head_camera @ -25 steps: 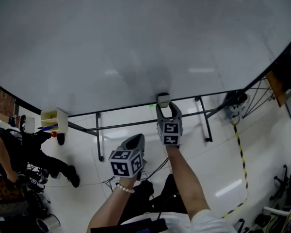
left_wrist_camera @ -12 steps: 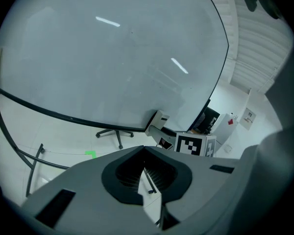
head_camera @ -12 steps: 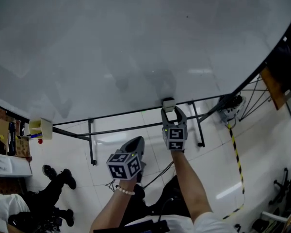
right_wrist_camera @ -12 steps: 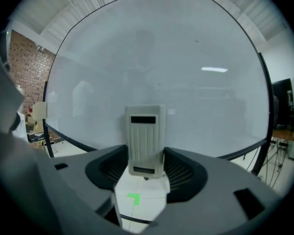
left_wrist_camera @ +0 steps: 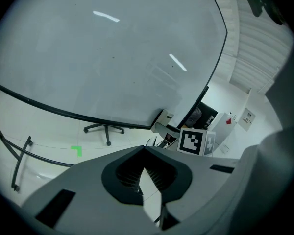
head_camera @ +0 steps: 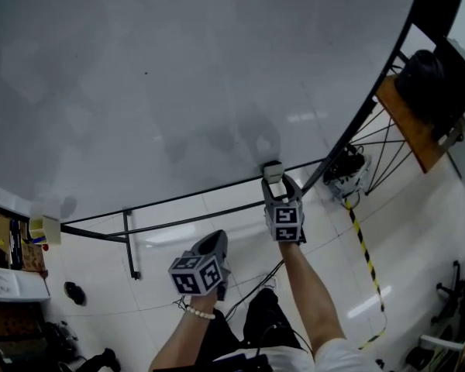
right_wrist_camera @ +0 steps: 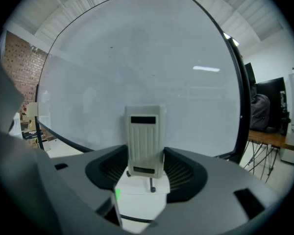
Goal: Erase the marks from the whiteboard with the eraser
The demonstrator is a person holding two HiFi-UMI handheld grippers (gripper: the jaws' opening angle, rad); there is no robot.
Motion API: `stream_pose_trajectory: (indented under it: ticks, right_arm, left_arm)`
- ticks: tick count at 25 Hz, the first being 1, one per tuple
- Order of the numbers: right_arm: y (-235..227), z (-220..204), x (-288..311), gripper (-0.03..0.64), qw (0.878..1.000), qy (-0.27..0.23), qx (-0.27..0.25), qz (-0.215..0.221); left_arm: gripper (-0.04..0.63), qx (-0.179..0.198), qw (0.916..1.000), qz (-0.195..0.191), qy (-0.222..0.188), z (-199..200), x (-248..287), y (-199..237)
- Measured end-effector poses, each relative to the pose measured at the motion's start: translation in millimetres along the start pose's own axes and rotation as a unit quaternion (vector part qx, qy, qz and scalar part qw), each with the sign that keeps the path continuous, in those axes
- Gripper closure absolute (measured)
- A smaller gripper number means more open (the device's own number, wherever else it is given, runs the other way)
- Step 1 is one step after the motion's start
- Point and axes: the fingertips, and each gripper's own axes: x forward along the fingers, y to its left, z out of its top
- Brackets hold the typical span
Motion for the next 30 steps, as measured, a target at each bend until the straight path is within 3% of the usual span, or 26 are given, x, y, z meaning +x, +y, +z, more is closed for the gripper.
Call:
stream_pose_trajectory:
  ticks: [7, 17, 25, 30]
  right_arm:
    - [-103.4, -6.4, -9.5, 0.356, 1.000, 0.000, -0.022, -0.009]
    - [-204.3, -15.7, -17.2, 0.356, 0.999, -0.006, -0.012, -0.029]
    - [-216.4, 4.6, -35.4, 0.360, 0.999, -0.014, 0.032, -0.018]
    - [-159.4, 31.8, -84.5, 0.362, 0.994, -0.031, 0.091, 0.048]
  left_arm:
    - [0.607, -0.001, 0.9998, -0.009, 0.017, -15.3, 49.7, -62.8]
    - [0.607, 0.001, 0.9994, -0.008, 0.033, -29.7, 81.3, -94.0]
    - [0.608, 0.002, 0.9997, -0.020, 0.014, -15.5, 70.8, -93.8]
    - [0.607, 0.007, 0.9988, -0.034, -0.036, -9.8, -1.2, -71.8]
